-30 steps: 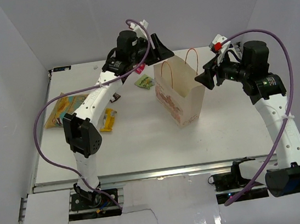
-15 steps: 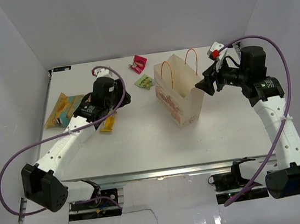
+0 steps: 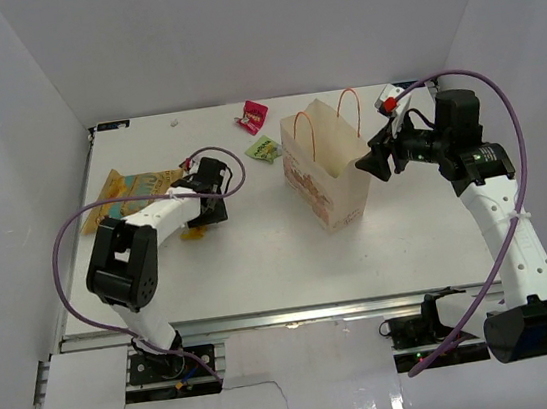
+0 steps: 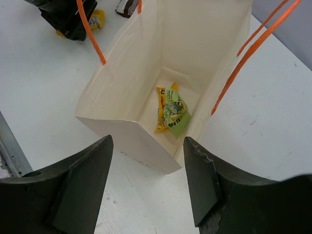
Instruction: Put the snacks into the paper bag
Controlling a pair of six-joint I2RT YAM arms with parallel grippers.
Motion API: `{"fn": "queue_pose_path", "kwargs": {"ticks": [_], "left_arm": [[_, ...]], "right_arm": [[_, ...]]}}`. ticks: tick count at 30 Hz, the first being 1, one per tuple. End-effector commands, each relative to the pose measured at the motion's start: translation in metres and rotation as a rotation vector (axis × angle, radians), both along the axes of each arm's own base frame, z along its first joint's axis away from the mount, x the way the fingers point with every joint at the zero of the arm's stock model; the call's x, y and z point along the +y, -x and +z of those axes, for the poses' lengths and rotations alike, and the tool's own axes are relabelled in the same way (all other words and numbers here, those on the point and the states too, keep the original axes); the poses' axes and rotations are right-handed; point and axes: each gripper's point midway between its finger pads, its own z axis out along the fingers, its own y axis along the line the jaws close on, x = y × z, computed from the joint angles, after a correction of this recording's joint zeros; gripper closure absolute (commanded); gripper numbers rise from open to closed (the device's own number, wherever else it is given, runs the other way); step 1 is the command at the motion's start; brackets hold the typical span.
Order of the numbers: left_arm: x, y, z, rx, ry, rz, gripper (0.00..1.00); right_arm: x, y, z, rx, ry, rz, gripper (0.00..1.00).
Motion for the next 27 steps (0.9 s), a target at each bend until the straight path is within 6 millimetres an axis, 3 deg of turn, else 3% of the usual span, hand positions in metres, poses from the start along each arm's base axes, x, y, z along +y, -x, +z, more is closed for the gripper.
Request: {"fn": "queue_pose_path", "kwargs": {"ticks": [1, 9, 13, 23, 27], "left_arm": [[0.009, -0.029, 0.015, -0.057, -0.075, -0.017, 0.37], [0.018, -0.038, 0.002, -0.024, -0.142, -0.024, 0.36], [0.013, -0.043, 0.016, -0.059, -0.118, -0.028, 0.23], [0.014, -0.060, 0.031, -0.109, -0.153, -0.064, 0.23], [0.020, -0.067, 0.028, -0.100, -0.178, -0.079, 0.23]], "right_arm": [[0.000, 0.006, 0.006, -0.035, -0.001, 0.014, 0.34], [0.000, 0.008, 0.001, -0.019, -0.002, 0.015, 0.34], [0.000, 0.007, 0.000, -0.012, -0.004, 0.019, 0.34], [0.001, 0.005, 0.001, -0.011, -0.007, 0.020, 0.34], [0.001, 0.005, 0.002, -0.013, -0.008, 0.022, 0.34]]}}
